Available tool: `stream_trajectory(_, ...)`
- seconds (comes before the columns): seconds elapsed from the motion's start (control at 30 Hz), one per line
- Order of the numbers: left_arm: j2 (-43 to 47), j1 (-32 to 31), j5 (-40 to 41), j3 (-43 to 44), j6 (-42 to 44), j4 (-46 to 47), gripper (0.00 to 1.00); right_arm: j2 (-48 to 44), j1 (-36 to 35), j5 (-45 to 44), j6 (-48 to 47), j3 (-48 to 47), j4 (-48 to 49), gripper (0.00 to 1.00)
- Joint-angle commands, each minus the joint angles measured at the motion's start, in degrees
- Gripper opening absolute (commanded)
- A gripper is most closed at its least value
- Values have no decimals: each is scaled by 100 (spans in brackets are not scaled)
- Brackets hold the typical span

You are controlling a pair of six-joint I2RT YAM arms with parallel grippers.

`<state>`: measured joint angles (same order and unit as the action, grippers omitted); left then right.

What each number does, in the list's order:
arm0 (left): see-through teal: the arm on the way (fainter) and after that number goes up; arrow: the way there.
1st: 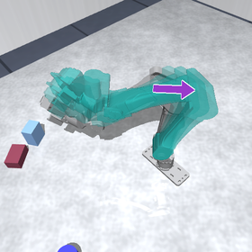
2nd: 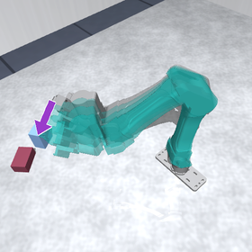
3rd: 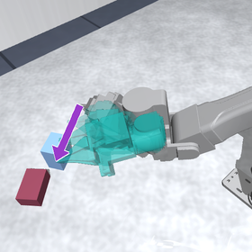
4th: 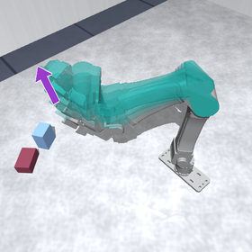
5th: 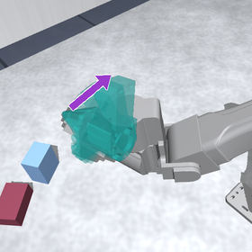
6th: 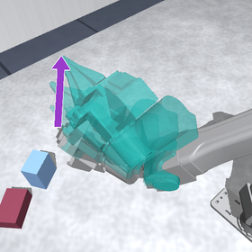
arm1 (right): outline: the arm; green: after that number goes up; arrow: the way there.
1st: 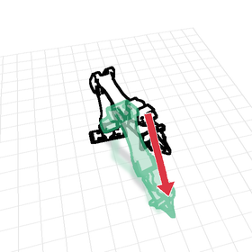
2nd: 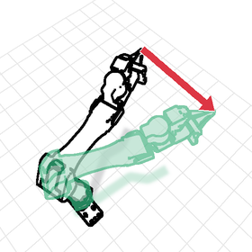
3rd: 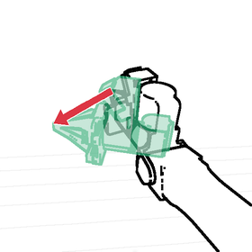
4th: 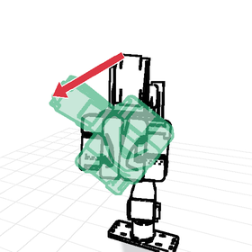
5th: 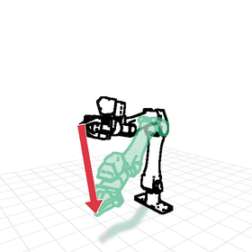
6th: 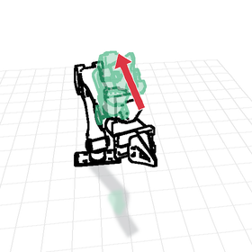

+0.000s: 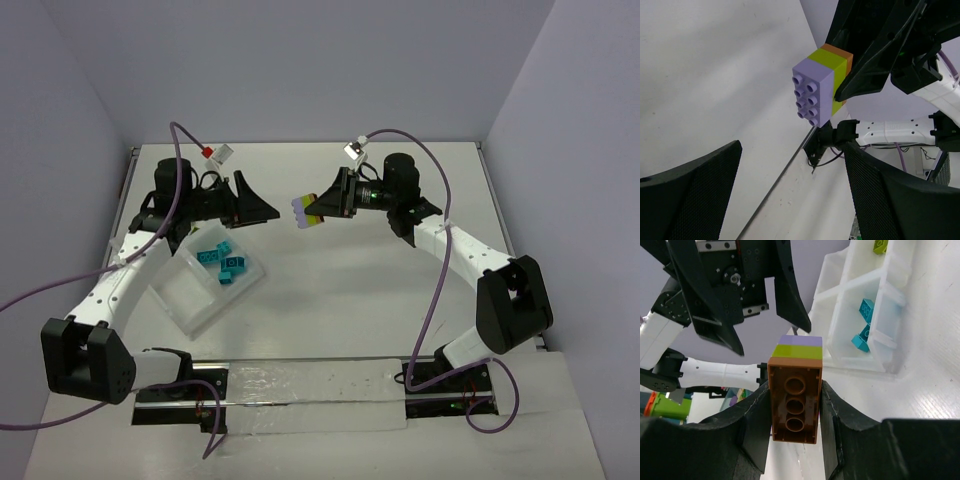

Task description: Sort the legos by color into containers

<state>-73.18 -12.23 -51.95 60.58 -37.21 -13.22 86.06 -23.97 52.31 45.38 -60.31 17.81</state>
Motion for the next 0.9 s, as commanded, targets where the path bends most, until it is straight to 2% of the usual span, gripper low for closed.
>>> stream_trajectory(0.0, 14, 324, -497, 81, -289, 504, 91, -90, 17, 97, -194, -70, 24, 0)
stream_trajectory(0.17, 43, 400, -474, 81, -343, 648, 92, -130, 6, 52, -418, -103, -213, 0)
stream_trajectory(0.23, 19, 444, -518, -52, -654, 991, 92, -151, -7, 34, -468, -107, -286, 0)
stream_trajectory(0.37, -2, 530, -814, -598, -1687, 2442, 92, -65, -99, 196, -472, -152, -325, 0)
stream_trajectory(0.47, -12, 537, -879, -880, -2059, 3044, 93, -54, -142, 294, -368, -115, -189, 0)
stream_trajectory(0.67, -152, 564, -851, -807, -2059, 3040, 93, -103, -151, 313, -380, 10, -112, 0)
stream_trajectory(0.87, -203, 564, -766, -458, -1285, 2366, 94, 15, -178, 343, 82, 148, 415, 0)
